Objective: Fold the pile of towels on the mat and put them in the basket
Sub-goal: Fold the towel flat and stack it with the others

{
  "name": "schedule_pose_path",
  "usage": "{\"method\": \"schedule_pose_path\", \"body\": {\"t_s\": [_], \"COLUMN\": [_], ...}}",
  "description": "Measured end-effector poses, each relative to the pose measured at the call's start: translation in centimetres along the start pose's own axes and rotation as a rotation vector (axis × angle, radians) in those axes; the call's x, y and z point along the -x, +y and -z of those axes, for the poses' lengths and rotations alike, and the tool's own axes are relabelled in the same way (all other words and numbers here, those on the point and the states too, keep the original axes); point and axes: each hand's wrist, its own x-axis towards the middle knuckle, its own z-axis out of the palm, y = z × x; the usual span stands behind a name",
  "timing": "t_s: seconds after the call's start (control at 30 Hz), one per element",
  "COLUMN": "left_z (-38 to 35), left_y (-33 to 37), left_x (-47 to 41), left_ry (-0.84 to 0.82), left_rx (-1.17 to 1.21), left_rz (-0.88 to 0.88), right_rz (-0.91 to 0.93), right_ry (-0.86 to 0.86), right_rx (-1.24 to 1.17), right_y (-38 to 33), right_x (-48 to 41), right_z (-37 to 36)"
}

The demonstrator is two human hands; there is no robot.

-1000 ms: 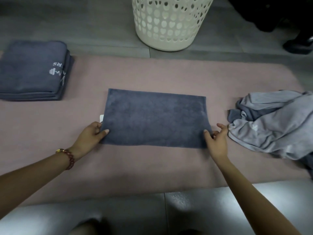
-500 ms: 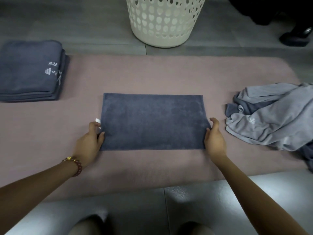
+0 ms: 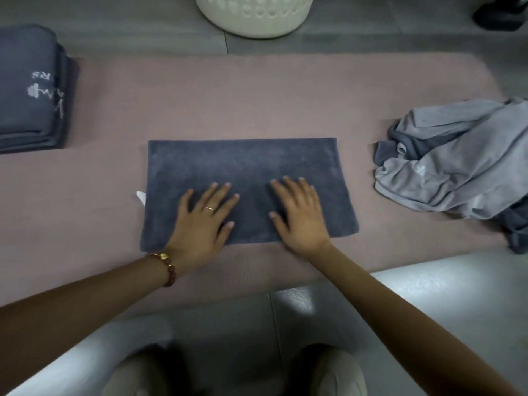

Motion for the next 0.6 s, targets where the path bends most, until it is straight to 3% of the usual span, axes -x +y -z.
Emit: {"method": "schedule_pose_path", "body": {"t_s": [0.07,0.13,0.4,0.5,0.6], "left_z": [-1.4,-1.8,0.4,0.9,0.2], "left_y": [-0.1,-2.3,-7.6,-6.9,-6.9], "left_x": [0.1,1.2,2.8,-0.7,-4.6], "left_ry": [-0.123,-0.155,-0.089,-0.072,-0.147], "left_rx": [-0.081,-0.09,-0.012,-0.047,-0.047], "left_rz": [-0.069,-0.014,0.345,0.195,0.08], "right_rz": [0.137,0.099,-0.418,-0.272,-0.018], "right_ry": [-0.145,-0.216,-0.131,-0.053,-0.135], "right_rx": [0.171,0.25,0.197,0.195,0.177], "right_y": [-0.3,1.8,8.3,6.5,3.8], "right_x": [0.5,1.5,2.0,-2.0,-6.6], "right_z": [-1.5,-1.3,2.6,2.5,1.0]}}
